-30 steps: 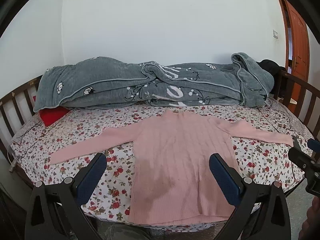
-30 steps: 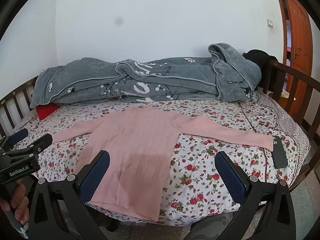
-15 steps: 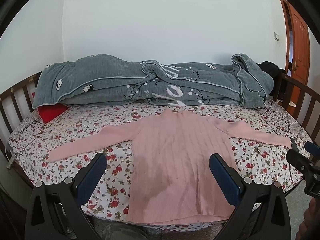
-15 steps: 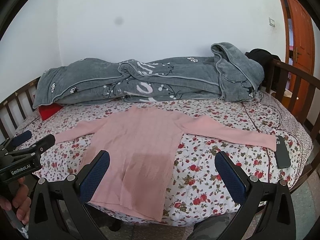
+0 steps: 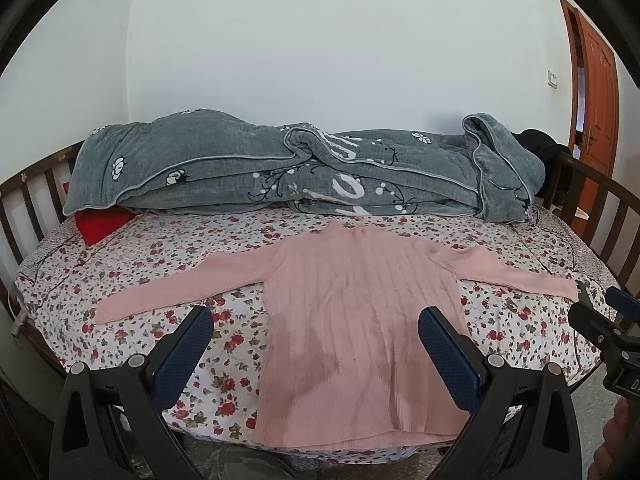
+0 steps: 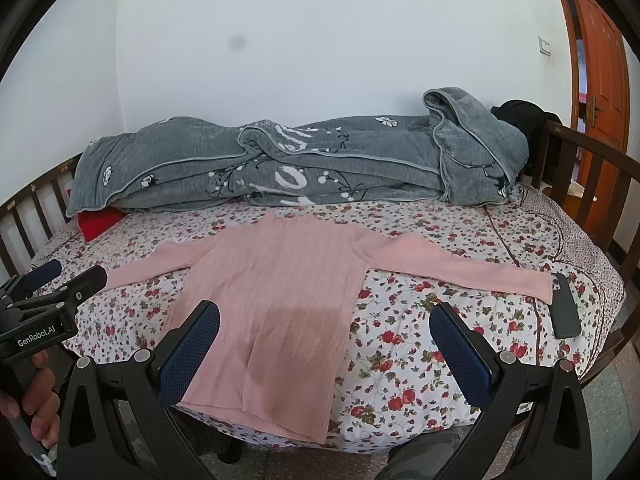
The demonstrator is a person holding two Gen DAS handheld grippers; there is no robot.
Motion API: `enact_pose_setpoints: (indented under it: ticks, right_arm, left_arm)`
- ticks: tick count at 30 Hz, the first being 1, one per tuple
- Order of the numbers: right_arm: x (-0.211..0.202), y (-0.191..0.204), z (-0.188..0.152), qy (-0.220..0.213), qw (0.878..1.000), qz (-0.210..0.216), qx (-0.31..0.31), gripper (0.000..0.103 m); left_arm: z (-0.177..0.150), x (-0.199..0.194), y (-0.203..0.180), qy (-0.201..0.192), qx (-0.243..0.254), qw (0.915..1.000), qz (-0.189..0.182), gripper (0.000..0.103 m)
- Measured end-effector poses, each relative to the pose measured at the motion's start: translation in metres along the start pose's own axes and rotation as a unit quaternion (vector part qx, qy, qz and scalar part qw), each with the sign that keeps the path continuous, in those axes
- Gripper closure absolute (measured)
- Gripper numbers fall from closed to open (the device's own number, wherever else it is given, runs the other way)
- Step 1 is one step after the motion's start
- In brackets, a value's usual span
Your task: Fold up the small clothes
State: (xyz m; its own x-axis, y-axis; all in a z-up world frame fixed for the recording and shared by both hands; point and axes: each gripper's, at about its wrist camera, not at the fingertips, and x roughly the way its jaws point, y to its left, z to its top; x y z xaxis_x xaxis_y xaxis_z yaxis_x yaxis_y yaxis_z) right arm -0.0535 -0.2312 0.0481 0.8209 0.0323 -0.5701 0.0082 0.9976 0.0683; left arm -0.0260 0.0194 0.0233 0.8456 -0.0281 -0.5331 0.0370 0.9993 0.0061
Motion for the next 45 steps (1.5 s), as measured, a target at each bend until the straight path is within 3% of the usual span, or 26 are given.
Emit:
enact_pose_setpoints:
  ticks: [28, 38, 45]
  right_arm:
    - [0.001, 0.018, 0.003, -0.004, 1.0, 0.0, -0.02, 0.0]
    - [0.032, 0.038, 0.002, 0.007, 0.998, 0.023, -0.049, 0.0]
    - [0.08, 0.049, -0.006, 0.012, 0.998, 0.031, -0.052, 0.0]
  left_arm:
    - [-0.005, 0.009, 0.002, 0.006, -0.006, 1.0, -0.005, 0.0]
    - [-0.018, 0.058, 0.034, 0.02, -0.037, 0.9991, 0.004, 0.0]
    - [-0.037, 0.112, 0.094, 0.025, -0.073, 0.997, 0.004, 0.001]
